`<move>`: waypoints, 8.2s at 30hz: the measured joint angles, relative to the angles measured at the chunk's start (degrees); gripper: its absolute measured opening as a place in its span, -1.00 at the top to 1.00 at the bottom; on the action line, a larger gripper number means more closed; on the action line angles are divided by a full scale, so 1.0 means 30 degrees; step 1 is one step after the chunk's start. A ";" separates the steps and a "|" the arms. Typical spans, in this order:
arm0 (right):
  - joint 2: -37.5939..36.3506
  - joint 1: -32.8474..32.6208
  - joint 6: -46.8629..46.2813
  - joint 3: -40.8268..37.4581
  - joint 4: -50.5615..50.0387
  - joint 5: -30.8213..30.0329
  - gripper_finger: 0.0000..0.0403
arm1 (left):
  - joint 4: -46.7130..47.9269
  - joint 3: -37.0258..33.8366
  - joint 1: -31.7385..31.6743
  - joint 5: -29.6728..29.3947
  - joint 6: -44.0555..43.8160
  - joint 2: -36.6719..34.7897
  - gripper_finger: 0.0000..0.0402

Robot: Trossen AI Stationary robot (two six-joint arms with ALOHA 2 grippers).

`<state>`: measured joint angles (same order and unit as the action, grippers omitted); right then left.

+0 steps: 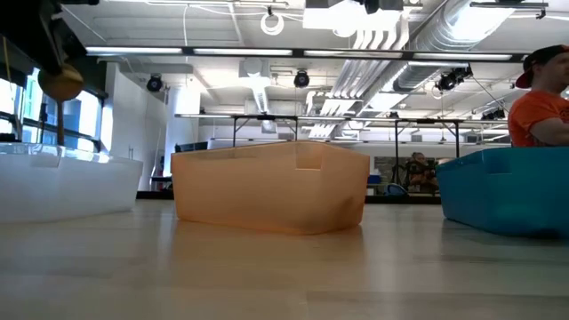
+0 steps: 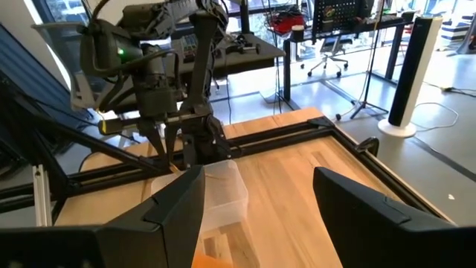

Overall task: Sort silverware by color (type)
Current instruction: Put the top gold spoon into the transparent bin, then put the left gold spoon into the transparent bin

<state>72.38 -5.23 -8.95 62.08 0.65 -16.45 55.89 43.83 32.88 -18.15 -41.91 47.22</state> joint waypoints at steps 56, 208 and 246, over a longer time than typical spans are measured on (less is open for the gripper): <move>0.0000 0.0000 -0.0364 0.0000 -0.2412 0.0044 -0.17 | -0.3382 -0.0015 -0.0730 0.1165 0.0058 1.1190 1.00; 0.0007 -0.0007 0.0000 -0.0007 -0.1600 0.1792 -0.17 | -2.6006 -0.1421 -0.9857 0.4248 1.1549 0.3147 0.34; 0.0000 0.0000 0.0693 -0.0007 -0.0525 0.1770 -0.17 | -2.6610 -0.1406 -0.9857 0.4277 1.1527 0.3147 0.34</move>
<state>72.38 -5.23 -6.87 62.06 -0.93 -11.14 -23.94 39.62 3.31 -5.32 -7.33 56.66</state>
